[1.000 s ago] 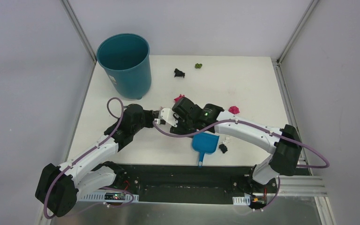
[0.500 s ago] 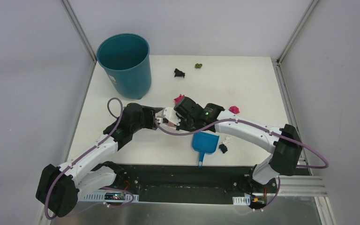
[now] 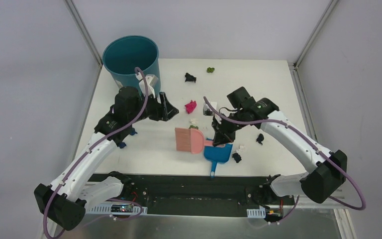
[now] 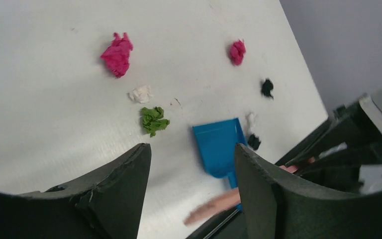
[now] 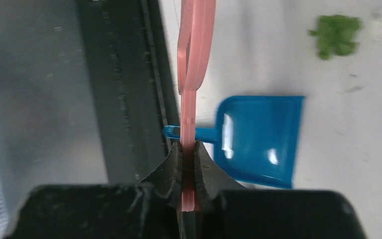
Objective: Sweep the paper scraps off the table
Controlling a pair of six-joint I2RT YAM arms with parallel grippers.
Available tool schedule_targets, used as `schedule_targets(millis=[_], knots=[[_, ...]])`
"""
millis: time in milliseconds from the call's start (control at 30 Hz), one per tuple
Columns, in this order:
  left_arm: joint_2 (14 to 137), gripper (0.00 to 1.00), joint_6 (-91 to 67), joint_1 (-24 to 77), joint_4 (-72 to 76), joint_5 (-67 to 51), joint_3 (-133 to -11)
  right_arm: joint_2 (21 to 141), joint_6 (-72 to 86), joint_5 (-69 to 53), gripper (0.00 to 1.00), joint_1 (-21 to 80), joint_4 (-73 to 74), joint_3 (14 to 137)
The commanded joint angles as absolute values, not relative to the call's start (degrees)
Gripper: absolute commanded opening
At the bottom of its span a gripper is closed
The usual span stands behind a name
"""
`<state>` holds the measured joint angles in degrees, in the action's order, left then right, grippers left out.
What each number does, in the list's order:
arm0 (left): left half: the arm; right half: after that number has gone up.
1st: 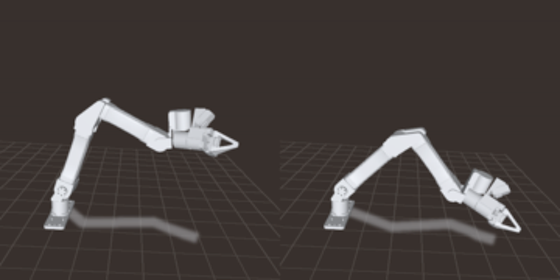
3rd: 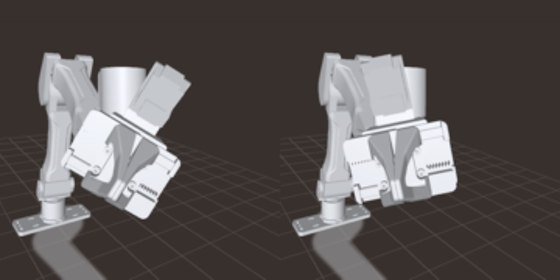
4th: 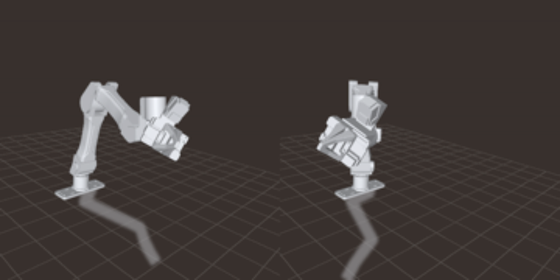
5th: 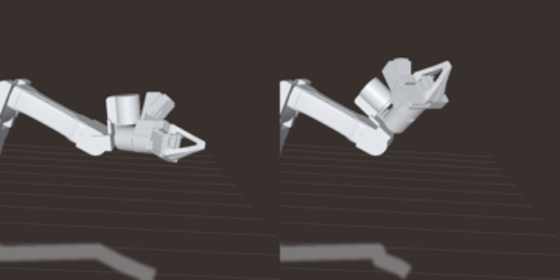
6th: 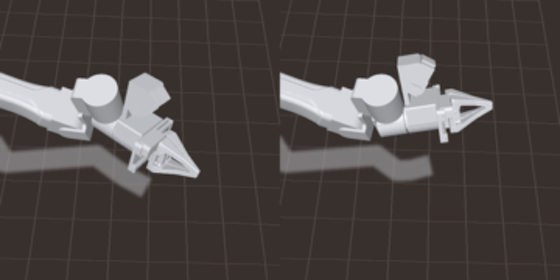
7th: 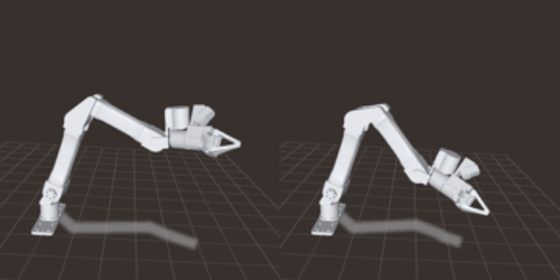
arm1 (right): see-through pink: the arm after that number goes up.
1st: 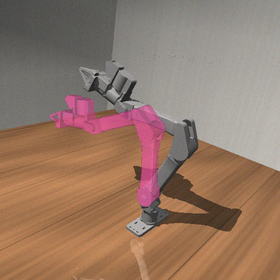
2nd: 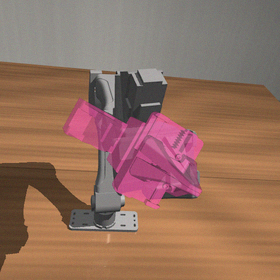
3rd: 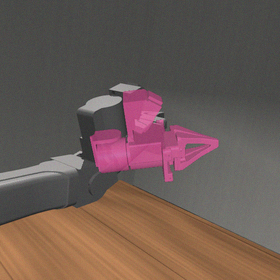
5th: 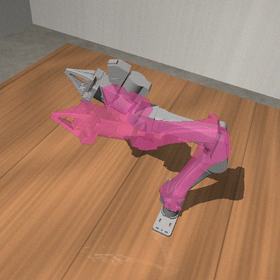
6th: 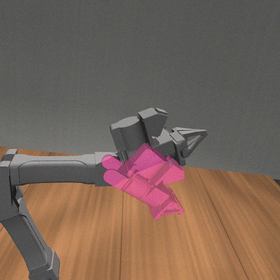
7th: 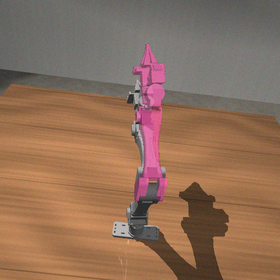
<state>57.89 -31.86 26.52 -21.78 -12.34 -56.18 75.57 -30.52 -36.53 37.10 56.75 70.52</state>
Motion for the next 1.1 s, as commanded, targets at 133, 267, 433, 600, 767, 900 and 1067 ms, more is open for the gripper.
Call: schedule_targets(millis=[133, 267, 433, 600, 767, 900, 1067], knots=[[56.0, 0.63, 3.3, 29.6, -24.1, -37.9, -55.3, 81.5, -35.4, -56.7, 0.0, 37.4, 65.9, 71.2], [60.0, 0.64, 4.9, 34.0, -23.6, -44.1, -54.4, 82.4, -35.1, -55.9, 0.0, 37.5, 66.0, 71.7], [63.8, 0.62, 5.1, 35.9, -21.6, -45.6, -53.3, 83.5, -35.6, -54.0, 0.0, 37.8, 66.5, 72.3], [66.6, 0.5, 3.2, 35.9, -18.4, -50.3, -51.4, 83.8, -34.6, -53.0, 0.0, 38.0, 65.1, 72.8], [68.1, 0.39, 1.4, 35.9, -16.5, -55.8, -50.2, 84.7, -34.0, -52.2, 0.0, 38.0, 64.3, 73.5], [69.0, 0.25, 0.6, 36.1, -15.3, -58.4, -49.7, 85.6, -33.4, -53.0, 0.0, 37.3, 64.1, 74.3], [67.9, 0.0, -2.6, 36.1, -11.4, -60.2, -48.7, 85.9, -31.6, -56.6, 0.0, 33.8, 64.1, 76.2]])
